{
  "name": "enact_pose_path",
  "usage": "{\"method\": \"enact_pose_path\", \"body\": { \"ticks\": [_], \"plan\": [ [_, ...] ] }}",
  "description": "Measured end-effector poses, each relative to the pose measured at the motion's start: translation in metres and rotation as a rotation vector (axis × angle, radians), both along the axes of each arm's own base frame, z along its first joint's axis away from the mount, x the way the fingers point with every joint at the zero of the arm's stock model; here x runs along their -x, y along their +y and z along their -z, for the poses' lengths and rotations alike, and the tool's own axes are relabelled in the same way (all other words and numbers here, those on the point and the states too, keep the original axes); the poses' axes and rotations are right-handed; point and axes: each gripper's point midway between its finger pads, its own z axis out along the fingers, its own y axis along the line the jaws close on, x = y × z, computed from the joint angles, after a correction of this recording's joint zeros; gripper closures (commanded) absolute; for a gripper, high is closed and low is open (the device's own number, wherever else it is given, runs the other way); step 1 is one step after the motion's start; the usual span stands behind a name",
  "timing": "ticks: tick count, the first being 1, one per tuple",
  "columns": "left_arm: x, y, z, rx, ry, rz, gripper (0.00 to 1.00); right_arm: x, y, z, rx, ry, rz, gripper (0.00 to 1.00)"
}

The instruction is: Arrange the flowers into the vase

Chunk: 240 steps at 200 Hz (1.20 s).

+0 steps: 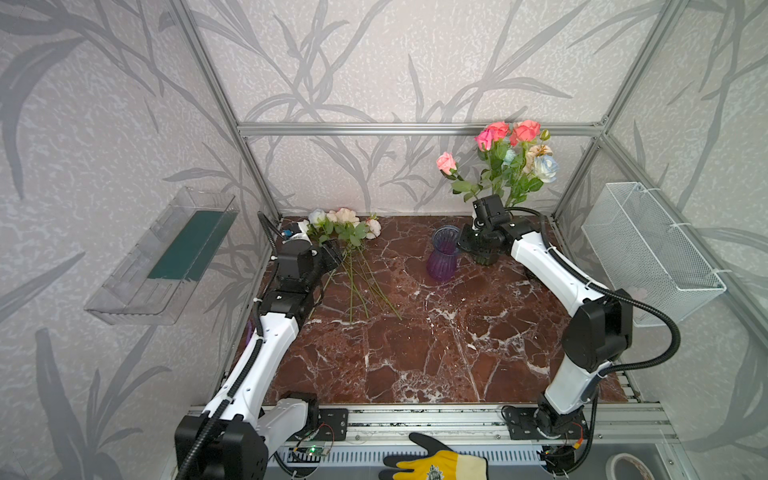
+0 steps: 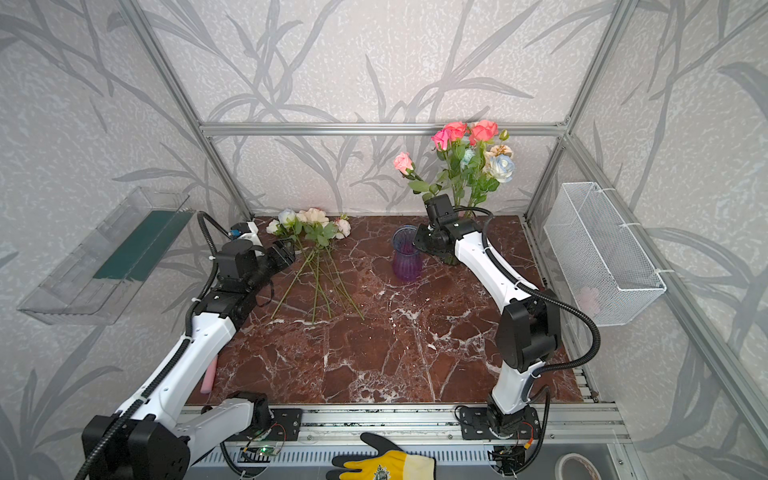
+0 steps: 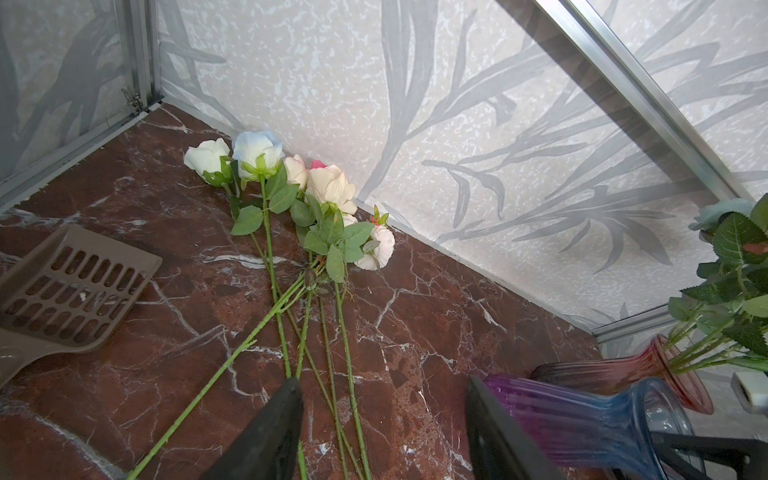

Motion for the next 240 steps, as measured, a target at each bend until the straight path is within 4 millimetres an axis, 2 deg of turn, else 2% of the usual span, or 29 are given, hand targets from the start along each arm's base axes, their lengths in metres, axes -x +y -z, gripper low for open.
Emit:
{"method": "enact_pose_path", "body": {
  "ticks": [33, 83, 108, 135, 162, 204, 231, 240],
  "plan": [
    [-0.004, -0.003, 0.006, 0.010, 0.013, 0.012, 0.39, 0.019, 0.006, -0.003, 0.020, 0.025, -0.040, 1.00],
    [-0.006, -0.006, 0.011, 0.014, 0.027, 0.029, 0.40, 0.046, 0.037, -0.005, 0.039, 0.052, -0.131, 1.00],
    [-0.007, -0.006, 0.014, 0.015, 0.034, 0.031, 0.40, 0.062, 0.055, -0.017, 0.036, 0.064, -0.193, 1.00],
    [-0.007, -0.007, 0.016, 0.015, 0.037, 0.034, 0.40, 0.070, 0.070, -0.029, 0.023, 0.070, -0.251, 1.00],
    [-0.009, -0.009, 0.020, 0.017, 0.051, 0.042, 0.41, 0.073, 0.069, -0.026, 0.041, 0.095, -0.269, 1.00],
    [-0.010, -0.010, 0.023, 0.020, 0.059, 0.050, 0.42, 0.080, 0.065, -0.001, 0.098, 0.177, -0.302, 1.00],
    [-0.010, -0.011, 0.024, 0.022, 0.062, 0.054, 0.42, 0.083, 0.067, 0.001, 0.089, 0.194, -0.319, 1.00],
    [-0.011, -0.012, 0.025, 0.023, 0.065, 0.057, 0.42, 0.084, 0.068, 0.001, 0.082, 0.196, -0.325, 0.93]
  ]
}}
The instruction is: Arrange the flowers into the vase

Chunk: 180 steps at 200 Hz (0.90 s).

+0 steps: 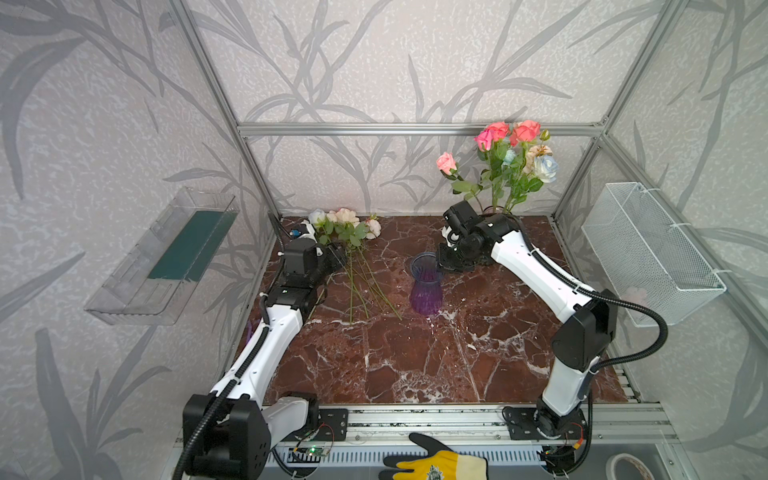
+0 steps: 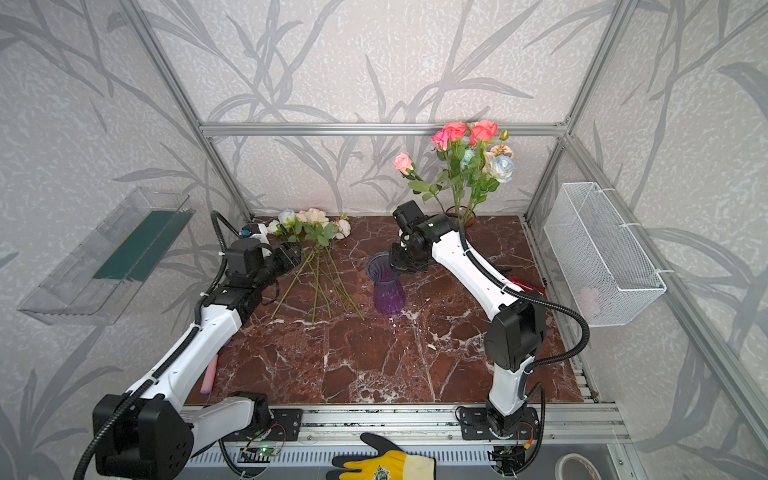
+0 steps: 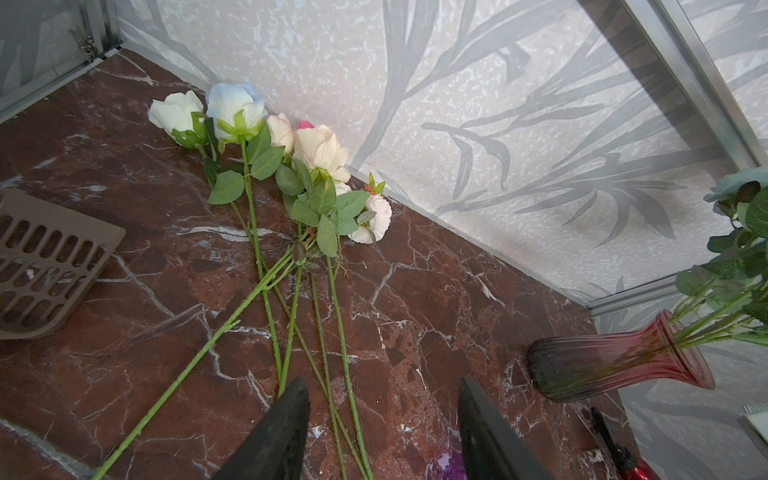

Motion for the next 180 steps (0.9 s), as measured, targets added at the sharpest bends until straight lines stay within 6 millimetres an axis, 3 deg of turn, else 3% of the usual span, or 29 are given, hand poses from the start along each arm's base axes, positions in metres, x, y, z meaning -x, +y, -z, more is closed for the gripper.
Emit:
{"method": "enact_pose_path", "body": {
  "ticks": [33, 55, 131, 152, 180],
  "plan": [
    [-0.002, -0.003, 0.006, 0.004, 0.017, 0.014, 0.44, 0.000, 0.002, 0.001, -0.013, 0.011, -0.008, 0.85],
    [-0.002, -0.004, 0.007, 0.004, 0.020, 0.022, 0.44, -0.004, 0.005, -0.002, -0.042, 0.002, -0.009, 0.70],
    [-0.004, -0.005, 0.011, -0.003, 0.029, 0.029, 0.44, -0.020, -0.003, -0.021, -0.074, -0.079, -0.006, 0.62],
    [-0.005, -0.004, 0.017, -0.016, 0.043, 0.029, 0.45, -0.019, -0.017, -0.037, -0.062, -0.140, -0.002, 0.60],
    [-0.014, -0.002, 0.033, -0.041, 0.111, 0.024, 0.52, 0.003, -0.045, -0.083, -0.055, -0.296, 0.001, 0.60]
  ]
}}
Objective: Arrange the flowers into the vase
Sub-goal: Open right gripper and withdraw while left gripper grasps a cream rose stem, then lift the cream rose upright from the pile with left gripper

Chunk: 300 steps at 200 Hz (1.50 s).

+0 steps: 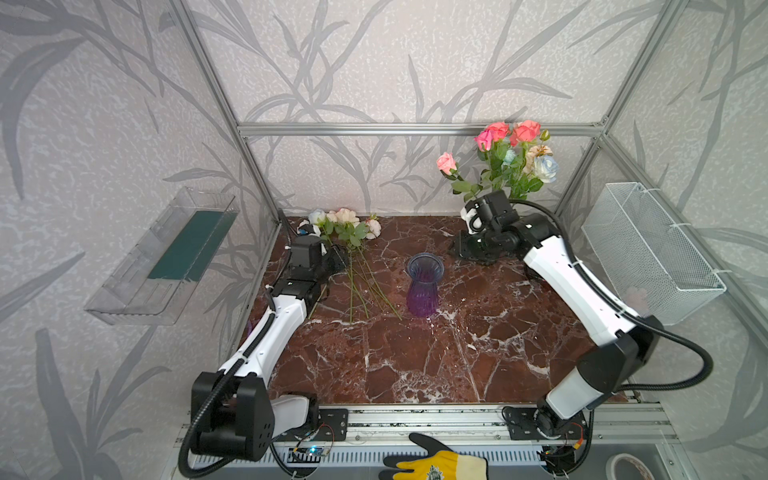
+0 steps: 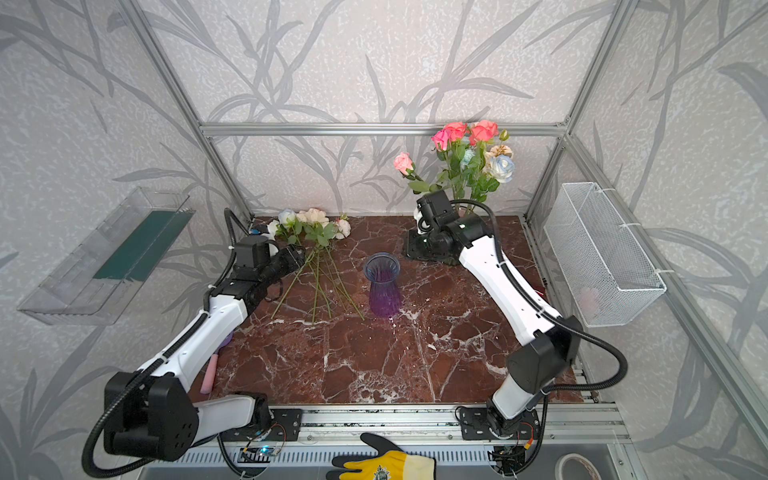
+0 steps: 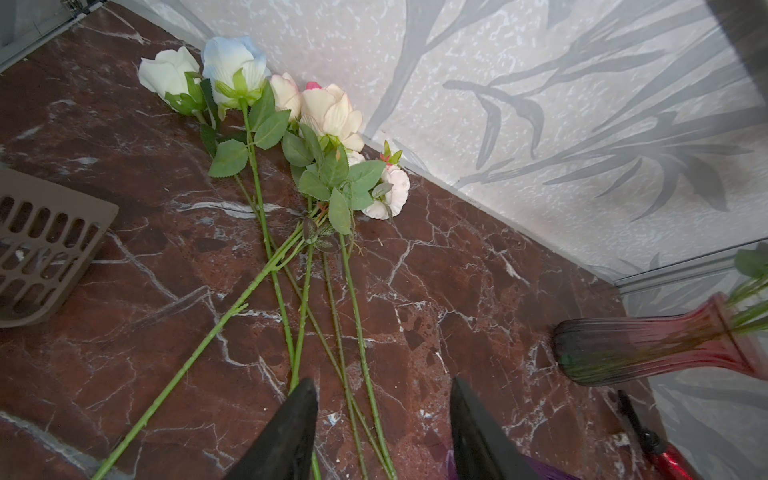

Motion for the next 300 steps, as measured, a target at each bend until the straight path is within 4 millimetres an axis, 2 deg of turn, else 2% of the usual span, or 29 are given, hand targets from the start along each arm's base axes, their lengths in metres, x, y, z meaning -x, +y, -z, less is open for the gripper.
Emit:
{"method": "enact_pose_path", "body": {
  "ticks": [16, 30, 50, 62, 92, 110, 148, 163, 175, 204, 259, 279, 300],
  "plan": [
    [-0.007, 0.000, 0.015, -0.022, 0.059, 0.002, 0.57, 0.027, -0.020, -0.027, -0.015, -0.123, 0.008, 0.62],
    [-0.013, -0.001, 0.030, -0.049, 0.124, 0.012, 0.60, 0.053, -0.035, -0.039, -0.041, -0.200, 0.013, 0.64],
    [-0.027, -0.003, 0.051, -0.101, 0.220, 0.024, 0.64, 0.075, -0.050, -0.034, -0.059, -0.249, 0.024, 0.65],
    [-0.038, -0.007, 0.064, -0.133, 0.276, 0.043, 0.64, 0.080, -0.055, -0.021, -0.053, -0.249, 0.032, 0.65],
    [-0.068, -0.028, 0.092, -0.180, 0.389, 0.099, 0.64, 0.079, -0.055, 0.034, -0.010, -0.175, 0.032, 0.65],
    [-0.083, -0.042, 0.113, -0.188, 0.439, 0.126, 0.63, 0.076, -0.054, 0.056, 0.012, -0.139, 0.032, 0.65],
    [-0.099, -0.055, 0.163, -0.188, 0.546, 0.135, 0.63, 0.053, -0.055, 0.058, -0.025, -0.158, 0.060, 0.65],
    [-0.106, -0.057, 0.177, -0.185, 0.570, 0.130, 0.64, 0.039, -0.059, 0.059, -0.055, -0.153, 0.090, 0.65],
    [-0.115, -0.058, 0.184, -0.182, 0.583, 0.123, 0.69, 0.029, -0.062, 0.062, -0.078, -0.134, 0.107, 0.66],
    [-0.135, -0.061, 0.184, -0.181, 0.562, 0.115, 0.82, 0.018, -0.060, 0.067, -0.114, -0.092, 0.107, 0.66],
    [-0.132, -0.066, 0.182, -0.203, 0.563, 0.156, 0.97, 0.024, -0.053, 0.041, -0.169, -0.140, 0.066, 0.66],
    [-0.130, -0.065, 0.174, -0.216, 0.548, 0.168, 0.98, 0.028, -0.053, 0.027, -0.196, -0.181, 0.062, 0.67],
    [-0.123, -0.063, 0.157, -0.234, 0.521, 0.179, 1.00, 0.031, -0.055, 0.012, -0.218, -0.223, 0.065, 0.67]
  ]
}}
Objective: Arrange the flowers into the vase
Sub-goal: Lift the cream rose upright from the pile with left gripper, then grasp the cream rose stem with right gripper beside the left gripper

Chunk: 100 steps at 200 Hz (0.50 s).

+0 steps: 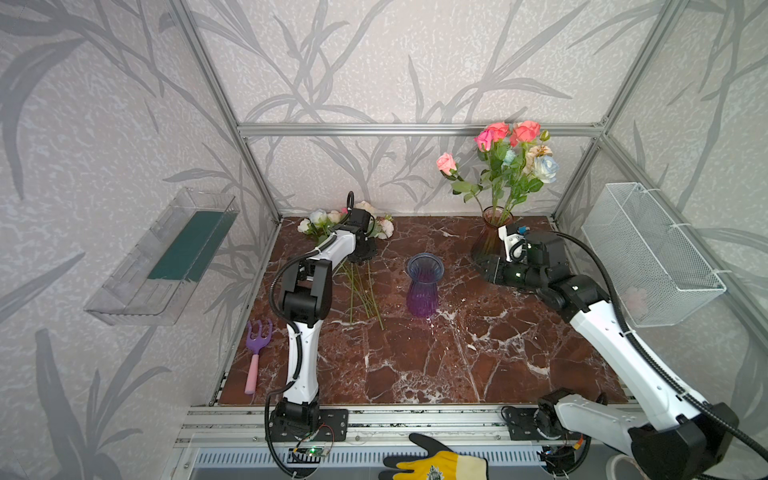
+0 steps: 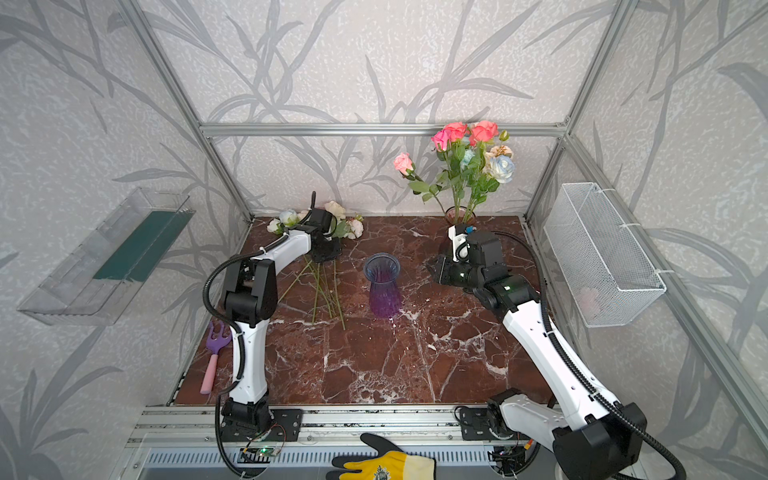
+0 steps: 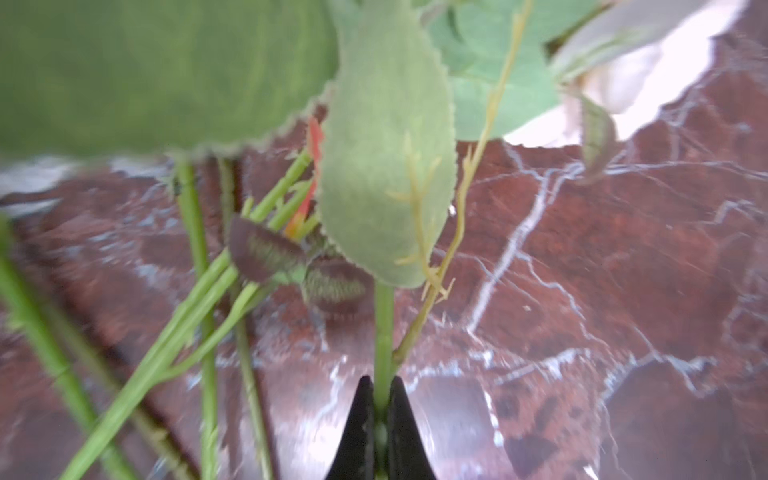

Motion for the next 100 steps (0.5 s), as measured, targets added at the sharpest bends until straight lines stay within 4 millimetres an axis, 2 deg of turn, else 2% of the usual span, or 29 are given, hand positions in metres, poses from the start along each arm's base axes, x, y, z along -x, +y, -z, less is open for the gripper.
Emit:
{"method": "enact_pose_path", "body": {
  "ticks": [20, 52, 80, 100],
  "plan": [
    [0.002, 0.001, -0.027, -0.001, -0.050, 0.015, 1.00, 0.005, -0.003, -0.009, -0.008, -0.026, 0.008, 0.67],
    [0.013, 0.001, -0.084, 0.029, -0.168, 0.027, 1.00, 0.007, -0.007, -0.015, -0.003, -0.040, 0.023, 0.67],
    [0.031, -0.004, -0.150, 0.093, -0.313, 0.055, 1.00, 0.010, -0.001, -0.024, 0.004, -0.059, 0.013, 0.67],
    [0.053, -0.011, -0.200, 0.150, -0.450, 0.105, 1.00, 0.017, 0.017, -0.036, 0.014, -0.099, -0.043, 0.66]
  ]
}}
